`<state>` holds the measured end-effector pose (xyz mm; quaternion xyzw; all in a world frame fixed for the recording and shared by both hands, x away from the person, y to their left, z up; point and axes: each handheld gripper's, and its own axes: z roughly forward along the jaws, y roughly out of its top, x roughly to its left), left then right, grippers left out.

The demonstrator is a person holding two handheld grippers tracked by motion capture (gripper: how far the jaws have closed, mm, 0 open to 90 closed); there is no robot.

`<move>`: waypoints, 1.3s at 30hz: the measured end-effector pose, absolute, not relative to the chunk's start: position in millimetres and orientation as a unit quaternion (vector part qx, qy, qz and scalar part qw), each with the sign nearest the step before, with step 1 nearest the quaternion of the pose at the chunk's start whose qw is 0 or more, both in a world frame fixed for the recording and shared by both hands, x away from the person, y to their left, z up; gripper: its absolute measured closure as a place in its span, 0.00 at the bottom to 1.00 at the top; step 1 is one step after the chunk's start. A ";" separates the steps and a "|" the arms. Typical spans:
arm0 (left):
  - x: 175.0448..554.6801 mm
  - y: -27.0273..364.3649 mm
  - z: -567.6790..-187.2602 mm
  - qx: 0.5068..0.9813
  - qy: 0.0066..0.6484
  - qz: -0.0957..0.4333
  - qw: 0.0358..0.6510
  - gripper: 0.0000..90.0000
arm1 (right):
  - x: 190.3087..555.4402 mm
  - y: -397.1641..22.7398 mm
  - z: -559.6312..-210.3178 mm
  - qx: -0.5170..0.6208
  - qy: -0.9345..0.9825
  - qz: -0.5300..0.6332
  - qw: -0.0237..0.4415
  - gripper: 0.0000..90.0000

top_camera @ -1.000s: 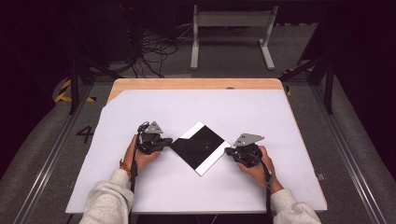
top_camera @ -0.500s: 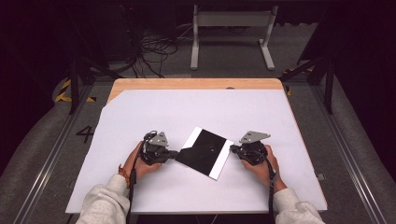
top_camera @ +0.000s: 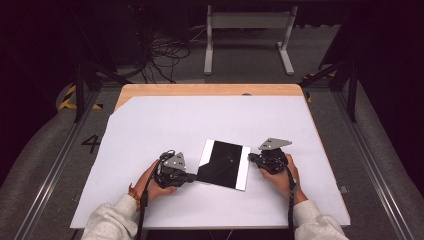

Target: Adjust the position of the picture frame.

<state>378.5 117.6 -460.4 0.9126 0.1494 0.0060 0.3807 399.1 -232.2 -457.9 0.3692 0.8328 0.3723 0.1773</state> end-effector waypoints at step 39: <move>371.8 98.4 -454.1 0.900 0.130 0.025 0.416 0.96 | 412.8 -225.7 -456.3 0.386 0.825 0.372 0.179 1.00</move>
